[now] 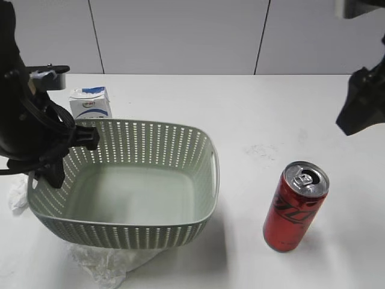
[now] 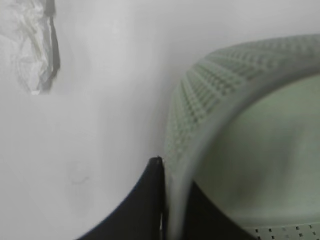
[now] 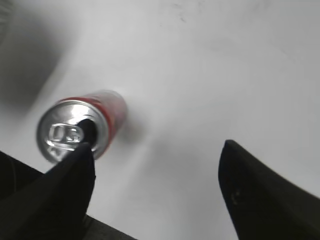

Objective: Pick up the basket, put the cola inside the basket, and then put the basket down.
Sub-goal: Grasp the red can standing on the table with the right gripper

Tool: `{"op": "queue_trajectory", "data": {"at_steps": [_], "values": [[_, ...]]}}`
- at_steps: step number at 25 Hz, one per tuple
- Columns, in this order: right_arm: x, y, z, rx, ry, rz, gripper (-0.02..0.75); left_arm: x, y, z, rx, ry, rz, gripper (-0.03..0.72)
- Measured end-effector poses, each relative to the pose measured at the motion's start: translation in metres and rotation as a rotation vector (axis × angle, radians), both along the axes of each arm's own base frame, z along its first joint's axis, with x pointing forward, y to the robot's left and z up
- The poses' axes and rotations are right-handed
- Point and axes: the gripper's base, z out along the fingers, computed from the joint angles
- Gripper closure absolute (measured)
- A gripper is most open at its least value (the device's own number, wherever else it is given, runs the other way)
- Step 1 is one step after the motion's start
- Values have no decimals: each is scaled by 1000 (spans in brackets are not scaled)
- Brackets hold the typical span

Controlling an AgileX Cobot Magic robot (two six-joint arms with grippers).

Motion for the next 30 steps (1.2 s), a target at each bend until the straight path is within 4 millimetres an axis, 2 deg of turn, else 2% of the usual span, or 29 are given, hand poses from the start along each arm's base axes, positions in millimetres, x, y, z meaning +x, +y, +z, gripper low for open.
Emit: {"op": "queue_trajectory", "data": {"at_steps": [6, 9, 11, 14, 17, 20, 24, 30], "values": [[16, -69, 0, -15, 34, -281, 152, -1, 0, 0, -3, 10, 3, 692], [11, -90, 6, -12, 32, -365, 152, -1, -1, 0, -12, 16, 8, 692], [1, -94, 16, 4, -3, -381, 152, -2, -1, 0, -15, 18, 10, 692], [-25, -91, 32, 80, -65, -382, 151, -2, -1, 0, -15, 20, 11, 692], [-61, -91, 44, 120, -150, -379, 151, -2, -1, 0, -17, 21, 12, 692], [-95, -94, 45, 144, -237, -376, 151, -2, -1, 0, -17, 21, 12, 692], [-139, -93, 36, 207, -341, -369, 151, -2, -2, 0, -22, 24, 15, 692], [-185, -96, 0, 241, -453, -365, 152, -2, -2, 0, -27, 27, 18, 692]]}}
